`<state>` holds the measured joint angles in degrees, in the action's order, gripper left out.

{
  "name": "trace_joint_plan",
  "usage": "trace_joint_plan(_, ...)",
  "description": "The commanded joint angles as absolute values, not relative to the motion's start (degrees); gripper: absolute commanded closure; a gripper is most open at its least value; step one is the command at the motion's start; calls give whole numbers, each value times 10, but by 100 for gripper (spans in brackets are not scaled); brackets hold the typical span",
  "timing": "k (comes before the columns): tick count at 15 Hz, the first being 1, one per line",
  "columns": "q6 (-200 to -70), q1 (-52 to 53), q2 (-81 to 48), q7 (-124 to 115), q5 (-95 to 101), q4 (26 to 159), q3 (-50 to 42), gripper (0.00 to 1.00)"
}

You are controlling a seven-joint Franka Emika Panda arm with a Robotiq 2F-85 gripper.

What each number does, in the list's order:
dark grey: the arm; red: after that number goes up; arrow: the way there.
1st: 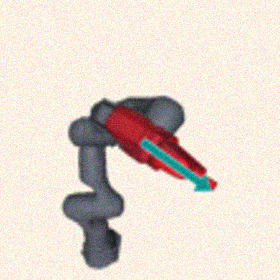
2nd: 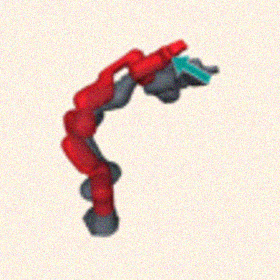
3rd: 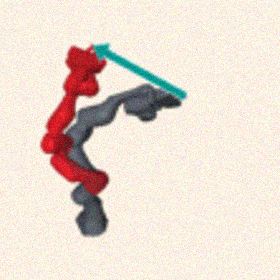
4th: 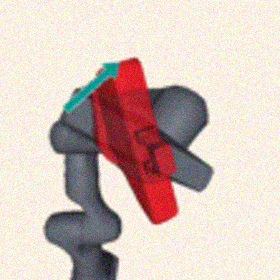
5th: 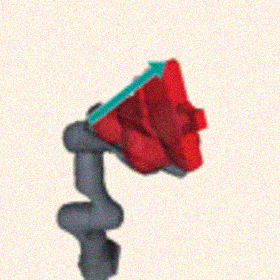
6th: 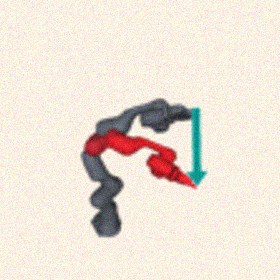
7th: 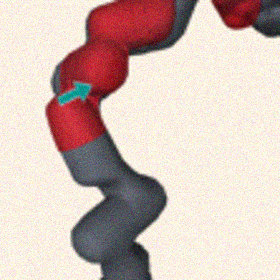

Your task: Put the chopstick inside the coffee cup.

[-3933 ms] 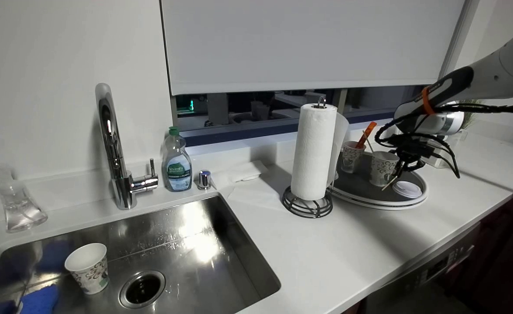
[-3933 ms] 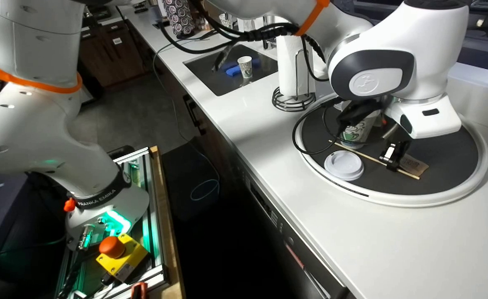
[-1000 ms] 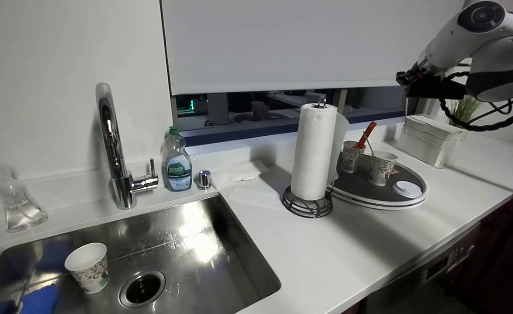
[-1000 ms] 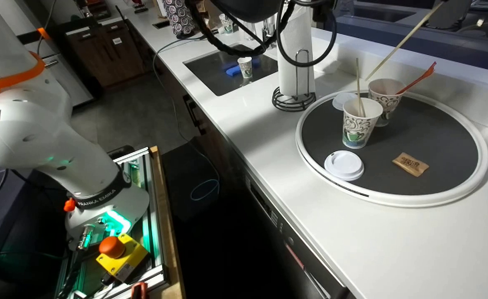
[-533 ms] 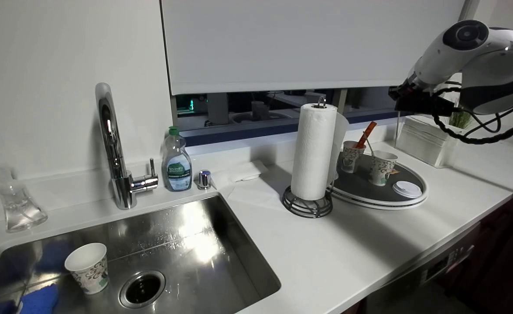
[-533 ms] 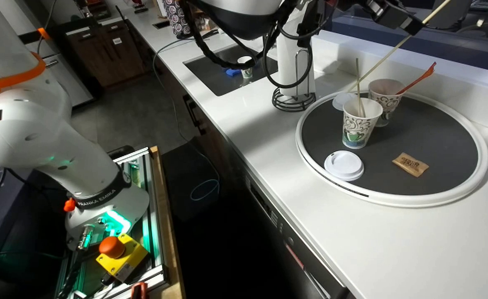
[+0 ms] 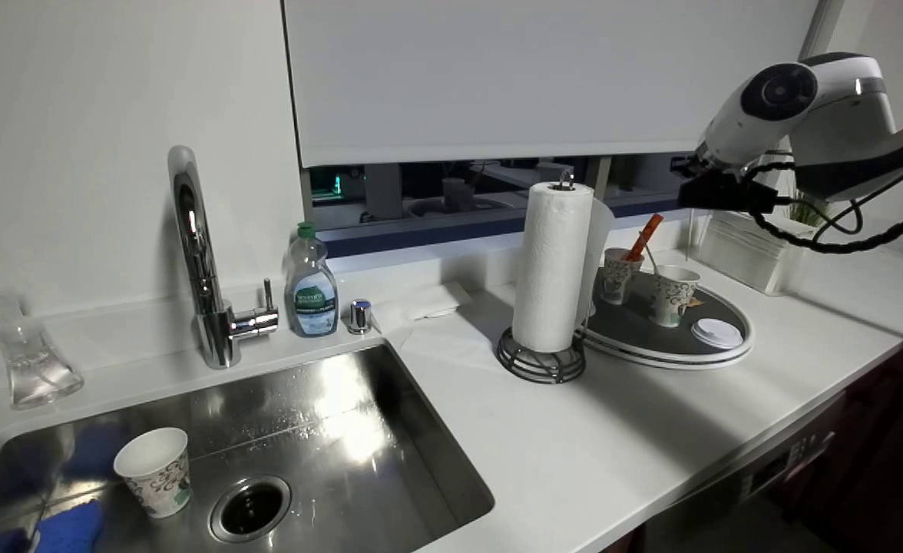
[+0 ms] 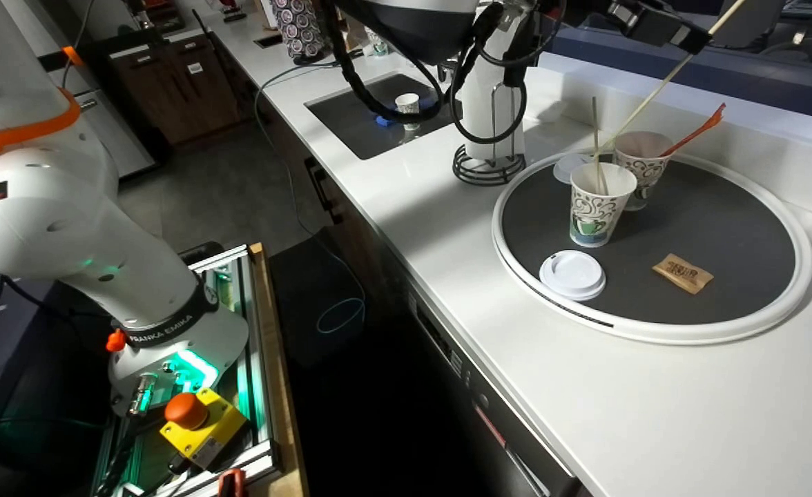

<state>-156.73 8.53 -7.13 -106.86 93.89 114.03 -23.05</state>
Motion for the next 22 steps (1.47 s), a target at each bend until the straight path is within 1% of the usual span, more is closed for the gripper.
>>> trace_joint_plan(1,-1522,99,-101,-1159,1009,1122,-223,99)
trace_joint_plan(7,-1478,107,-127,-1202,1039,1138,-213,99)
trace_joint_plan(13,-1468,112,-149,-1203,1045,1151,-206,99)
trace_joint_plan(14,-1467,112,-150,-1201,1044,1152,-205,82)
trace_joint_plan(15,-1464,113,-149,-1200,1043,1155,-206,69)
trace_joint_plan(16,-1445,50,-139,-1192,1049,1158,-136,64)
trace_joint_plan(21,-1389,-3,-96,-1196,1029,1170,-87,26)
trace_joint_plan(22,-1391,-14,-81,-1194,1019,1174,-83,17)
